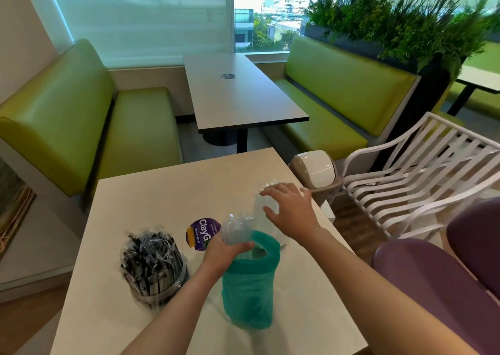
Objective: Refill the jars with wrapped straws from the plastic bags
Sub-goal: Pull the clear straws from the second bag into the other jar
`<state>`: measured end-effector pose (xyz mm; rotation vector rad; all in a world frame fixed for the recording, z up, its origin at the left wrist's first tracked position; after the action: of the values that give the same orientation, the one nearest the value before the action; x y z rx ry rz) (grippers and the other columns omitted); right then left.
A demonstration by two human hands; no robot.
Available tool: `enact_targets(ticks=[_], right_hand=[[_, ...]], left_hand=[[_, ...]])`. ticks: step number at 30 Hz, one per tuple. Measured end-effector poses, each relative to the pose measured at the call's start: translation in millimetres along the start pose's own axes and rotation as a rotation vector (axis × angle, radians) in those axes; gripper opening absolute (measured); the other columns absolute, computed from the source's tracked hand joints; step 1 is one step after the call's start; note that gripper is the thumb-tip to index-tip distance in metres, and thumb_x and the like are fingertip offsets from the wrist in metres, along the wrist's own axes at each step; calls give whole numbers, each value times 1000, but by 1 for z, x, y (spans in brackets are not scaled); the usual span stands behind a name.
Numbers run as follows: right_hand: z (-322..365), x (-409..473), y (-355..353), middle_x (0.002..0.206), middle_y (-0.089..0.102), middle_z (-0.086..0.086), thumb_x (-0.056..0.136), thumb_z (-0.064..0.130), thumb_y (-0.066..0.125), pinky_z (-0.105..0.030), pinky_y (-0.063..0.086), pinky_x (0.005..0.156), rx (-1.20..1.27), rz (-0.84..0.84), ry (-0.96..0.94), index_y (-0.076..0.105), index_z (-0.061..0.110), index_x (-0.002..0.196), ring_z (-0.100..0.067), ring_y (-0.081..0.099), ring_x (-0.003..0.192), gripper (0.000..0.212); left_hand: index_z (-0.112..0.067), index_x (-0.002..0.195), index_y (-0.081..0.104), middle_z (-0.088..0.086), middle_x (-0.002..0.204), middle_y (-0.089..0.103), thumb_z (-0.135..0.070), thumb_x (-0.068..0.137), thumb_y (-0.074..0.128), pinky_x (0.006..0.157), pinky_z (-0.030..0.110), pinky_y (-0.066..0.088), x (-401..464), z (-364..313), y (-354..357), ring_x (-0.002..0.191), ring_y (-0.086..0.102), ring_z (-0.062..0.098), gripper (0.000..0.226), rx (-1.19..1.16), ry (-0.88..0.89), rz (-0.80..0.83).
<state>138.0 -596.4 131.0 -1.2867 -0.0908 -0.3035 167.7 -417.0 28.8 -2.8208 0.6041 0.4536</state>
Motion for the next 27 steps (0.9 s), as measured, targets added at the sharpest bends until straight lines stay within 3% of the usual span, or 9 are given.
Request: enact_targets(ticks=[4,7,10,13,16,19,22,25,27], right_hand=[[-5,-2,0,151,35,13,91,44,57,-54,21,116,67,-39,31,47,38,135,-14,29,140,45],[4,1,1,158,17,13,90,53,53,-60,13,114,75,-13,-25,41,49,136,-20,12,147,47],[8,7,9,159,8,16,87,65,50,-66,5,112,39,100,-32,45,54,131,-21,1,148,45],[5,10,14,157,21,12,85,63,57,-62,18,113,110,137,43,58,44,119,-22,14,146,39],[6,9,13,151,36,8,85,53,64,-43,35,111,201,106,47,63,34,111,-19,31,138,32],[6,9,10,149,38,7,87,45,65,-33,38,106,238,109,36,63,30,111,-18,35,134,28],[5,7,8,151,32,9,86,46,66,-33,42,103,205,108,28,60,32,112,-18,32,135,30],[-2,6,13,156,19,9,80,54,68,-44,39,105,70,139,34,57,38,114,-21,22,139,39],[-8,4,17,157,16,9,79,51,72,-45,40,104,71,166,64,57,37,114,-23,27,137,41]], left_hand=[[-24,126,59,-2,113,68,-26,71,85,96,41,51,9,-1,1,106,62,20,61,-3,9,-18],[-26,129,56,-2,116,67,-30,71,85,96,44,51,15,-1,0,107,62,21,65,10,25,-74],[-25,131,53,-3,118,64,-32,74,82,88,36,52,19,-3,0,106,60,19,65,50,40,-136],[-23,133,50,-2,121,61,-39,73,82,84,33,48,24,-3,0,105,56,18,70,125,39,-216],[-20,130,52,1,121,61,-53,66,83,85,36,50,28,-4,4,105,57,21,79,169,20,-257],[-17,129,50,1,120,60,-65,62,79,79,32,47,30,-5,8,107,57,24,87,224,-22,-289],[-17,127,50,2,119,60,-69,61,77,74,30,45,34,-6,11,106,58,25,88,265,-46,-296],[-17,127,50,3,118,61,-66,60,80,74,31,48,38,-5,12,103,58,24,88,242,-55,-271],[-19,127,50,2,118,61,-63,61,82,77,33,50,39,-4,12,104,58,25,86,232,-62,-260]])
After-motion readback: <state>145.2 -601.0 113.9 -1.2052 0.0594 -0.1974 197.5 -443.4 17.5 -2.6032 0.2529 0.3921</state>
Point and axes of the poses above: each hand's wrist, its own x-axis towards the middle knuckle, its own y-axis out of the palm, z = x × y, the point moved 5 cm from there along x, towards the middle knuckle
